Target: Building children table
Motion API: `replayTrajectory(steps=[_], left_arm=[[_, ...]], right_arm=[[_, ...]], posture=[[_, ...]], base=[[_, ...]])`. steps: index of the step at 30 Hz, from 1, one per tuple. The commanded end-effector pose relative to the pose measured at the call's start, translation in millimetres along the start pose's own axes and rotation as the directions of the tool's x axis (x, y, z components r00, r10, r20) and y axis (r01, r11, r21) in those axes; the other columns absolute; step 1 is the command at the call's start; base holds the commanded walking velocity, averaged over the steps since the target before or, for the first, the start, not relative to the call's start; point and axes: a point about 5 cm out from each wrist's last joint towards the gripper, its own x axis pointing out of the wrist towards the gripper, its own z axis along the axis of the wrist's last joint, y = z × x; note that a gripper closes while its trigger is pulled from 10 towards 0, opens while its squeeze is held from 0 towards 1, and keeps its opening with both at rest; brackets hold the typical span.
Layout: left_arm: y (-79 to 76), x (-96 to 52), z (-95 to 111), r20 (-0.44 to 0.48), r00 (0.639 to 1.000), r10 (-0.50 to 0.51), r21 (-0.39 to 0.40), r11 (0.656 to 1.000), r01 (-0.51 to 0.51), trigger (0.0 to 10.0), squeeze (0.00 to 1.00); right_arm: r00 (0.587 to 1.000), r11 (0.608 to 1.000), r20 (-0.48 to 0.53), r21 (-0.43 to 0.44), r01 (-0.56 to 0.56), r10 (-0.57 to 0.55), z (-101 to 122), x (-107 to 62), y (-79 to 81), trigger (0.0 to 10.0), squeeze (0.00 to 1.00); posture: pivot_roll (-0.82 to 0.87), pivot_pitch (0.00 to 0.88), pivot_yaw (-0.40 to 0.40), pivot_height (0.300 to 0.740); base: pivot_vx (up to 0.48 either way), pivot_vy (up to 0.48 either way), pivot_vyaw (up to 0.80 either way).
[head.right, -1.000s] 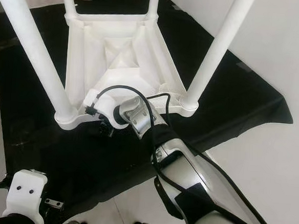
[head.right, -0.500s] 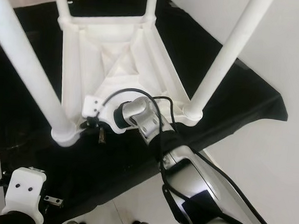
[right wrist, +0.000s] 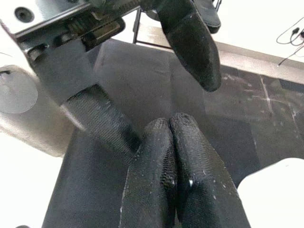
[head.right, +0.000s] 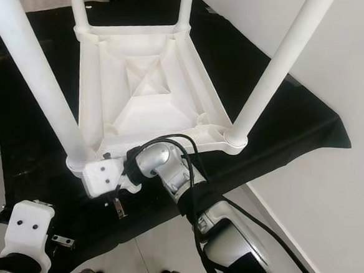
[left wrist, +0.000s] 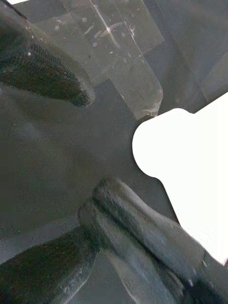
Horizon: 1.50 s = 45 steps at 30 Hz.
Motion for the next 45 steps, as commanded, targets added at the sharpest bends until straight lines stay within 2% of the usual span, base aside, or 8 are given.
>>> replayTrajectory(steps=[1,2,3,7,14,24,37,45], left_arm=[[1.3,-1.3,-5,-0.021,1.000,-0.005,0.023,1.000,0.006,10.0,0.00],[1.2,-1.1,-5,-0.018,1.000,-0.009,0.032,0.999,0.010,10.0,0.00],[0.9,-0.3,-4,-0.007,1.000,-0.014,0.032,0.999,0.014,10.0,0.00],[0.9,-0.3,-4,-0.007,1.000,-0.014,0.032,0.999,0.014,10.0,0.00],[4.0,-0.1,-4,0.002,1.000,0.002,-0.004,1.000,-0.002,10.0,0.00],[15.4,-10.0,-17,-0.047,0.998,0.035,-0.079,0.996,-0.039,10.0,0.00],[8.2,-0.7,-15,-0.011,0.998,-0.062,-0.073,0.995,0.062,10.0,0.00],[-4.5,-7.8,-13,0.007,0.979,-0.205,-0.124,0.971,0.204,10.0,0.00]], right_arm=[[1.000,1.000,-0.007,-0.009,-0.017,0.017,0,3.7,1.6,0.0,0.00],[0.998,0.998,-0.008,0.012,0.054,-0.054,0,0.7,-6.7,0.7,0.00],[0.989,0.987,-0.012,0.055,0.149,-0.149,-2,-10.2,-17.4,10.0,0.00],[0.989,0.987,-0.012,0.055,0.149,-0.149,-2,-10.2,-17.4,10.0,0.00],[0.868,0.836,-0.031,0.254,0.487,-0.496,-20,-75.3,-33.0,10.0,0.00],[0.801,0.695,0.005,0.499,0.517,-0.599,-41,-115.6,35.8,10.0,0.00],[0.675,0.600,-0.391,0.311,0.737,-0.626,-70,-108.8,30.1,10.0,0.00],[0.571,0.552,-0.543,0.220,0.804,-0.616,-75,-144.4,33.5,10.0,0.00]], posture=[[0.17,0.170,-0.070,0.740],[0.17,0.168,-0.072,0.740],[0.17,0.165,-0.072,0.740],[0.17,0.165,-0.072,0.740],[0.15,0.151,-0.067,0.740],[0.11,0.145,-0.040,0.740],[0.11,0.131,-0.038,0.740],[0.10,0.132,-0.046,0.740]], base=[[0.000,0.000,0.00],[0.000,0.000,0.00],[0.000,0.000,0.00],[0.000,0.000,0.00],[0.000,0.000,0.00],[0.000,0.000,0.08],[0.000,0.000,0.80],[0.000,0.000,0.80]])
